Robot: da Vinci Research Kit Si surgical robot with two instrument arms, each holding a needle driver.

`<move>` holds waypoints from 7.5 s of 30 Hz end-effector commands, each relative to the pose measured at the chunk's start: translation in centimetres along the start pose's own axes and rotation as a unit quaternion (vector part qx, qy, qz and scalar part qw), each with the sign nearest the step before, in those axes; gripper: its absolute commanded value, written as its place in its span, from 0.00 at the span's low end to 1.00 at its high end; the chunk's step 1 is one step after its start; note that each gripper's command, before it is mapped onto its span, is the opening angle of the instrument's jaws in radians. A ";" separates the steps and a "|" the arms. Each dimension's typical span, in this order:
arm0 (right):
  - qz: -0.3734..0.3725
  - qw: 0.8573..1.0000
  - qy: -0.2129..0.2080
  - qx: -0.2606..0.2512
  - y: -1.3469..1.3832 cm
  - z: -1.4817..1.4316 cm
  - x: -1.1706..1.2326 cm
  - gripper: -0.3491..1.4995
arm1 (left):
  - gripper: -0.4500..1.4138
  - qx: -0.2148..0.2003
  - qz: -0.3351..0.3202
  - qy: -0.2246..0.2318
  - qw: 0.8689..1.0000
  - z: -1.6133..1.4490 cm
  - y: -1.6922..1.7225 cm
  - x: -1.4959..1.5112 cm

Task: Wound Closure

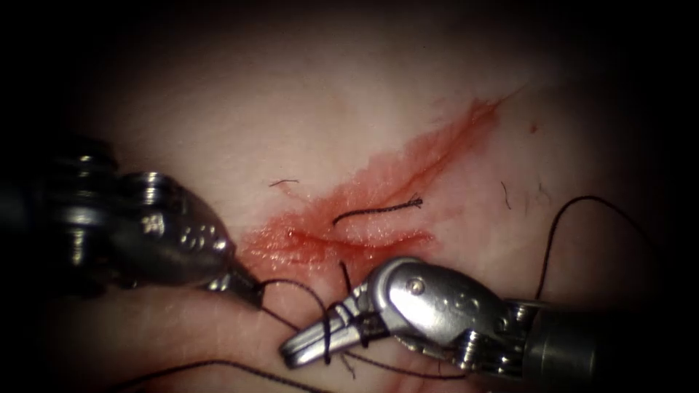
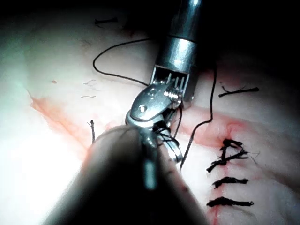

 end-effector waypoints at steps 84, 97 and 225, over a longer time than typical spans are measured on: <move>0.005 0.737 -0.243 -0.631 -0.07 -0.26 0.06 0.00 | 0.00 -0.095 -0.196 0.067 0.974 0.55 0.25 0.43; 0.155 0.724 -0.070 -0.668 -0.06 -0.04 0.06 0.00 | 0.00 -0.095 -0.192 0.067 0.974 0.55 0.20 0.38; 0.217 0.656 0.040 -0.722 0.06 -0.36 -0.06 0.44 | 0.00 -0.074 -0.260 0.070 0.960 0.54 0.04 0.26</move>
